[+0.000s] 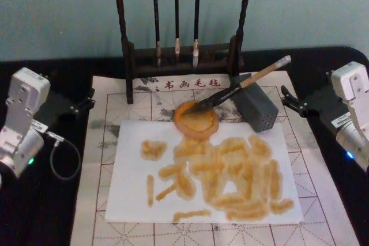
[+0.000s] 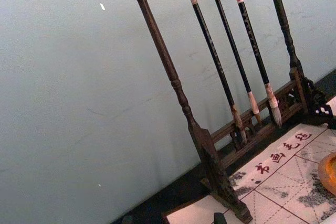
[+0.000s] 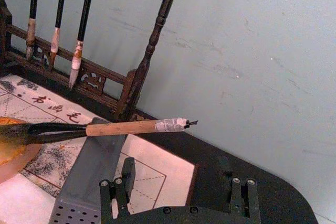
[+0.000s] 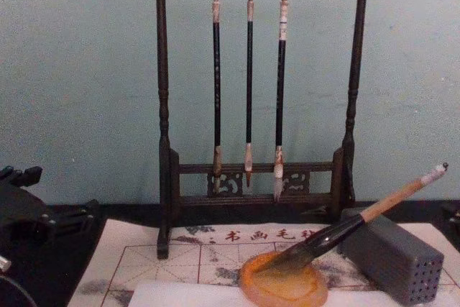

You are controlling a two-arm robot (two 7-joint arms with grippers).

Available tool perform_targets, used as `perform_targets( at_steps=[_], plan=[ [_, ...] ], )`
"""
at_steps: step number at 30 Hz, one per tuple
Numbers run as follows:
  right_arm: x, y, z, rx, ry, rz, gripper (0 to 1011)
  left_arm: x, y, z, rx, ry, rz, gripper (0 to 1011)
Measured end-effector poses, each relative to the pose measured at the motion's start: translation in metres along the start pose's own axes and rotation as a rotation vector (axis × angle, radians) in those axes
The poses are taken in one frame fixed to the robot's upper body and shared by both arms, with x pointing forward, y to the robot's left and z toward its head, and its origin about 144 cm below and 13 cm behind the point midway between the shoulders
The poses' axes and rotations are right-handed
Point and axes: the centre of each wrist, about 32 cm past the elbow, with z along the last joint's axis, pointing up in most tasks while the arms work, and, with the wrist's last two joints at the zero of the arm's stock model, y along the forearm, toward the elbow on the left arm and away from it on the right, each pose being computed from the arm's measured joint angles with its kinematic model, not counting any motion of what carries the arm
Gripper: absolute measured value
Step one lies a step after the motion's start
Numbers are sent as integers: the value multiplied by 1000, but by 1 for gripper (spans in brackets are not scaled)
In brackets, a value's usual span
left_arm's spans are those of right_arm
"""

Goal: Pick up the brush from the inkstone, write on the paper, then place the brush back to its original position.

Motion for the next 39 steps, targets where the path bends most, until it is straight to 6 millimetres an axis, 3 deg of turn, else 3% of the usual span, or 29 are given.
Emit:
perform_targets(
  at_steps=[12,26,39],
  plan=[
    [2,-2,2,14,112,31,1000,0,0,0,0,0,0,1001],
    [0,5,6,-21,605,125,1000,0,0,0,0,0,0,1001],
    [-7,32,13,-46,1025,118,1000,0,0,0,0,0,0,1001]
  ],
)
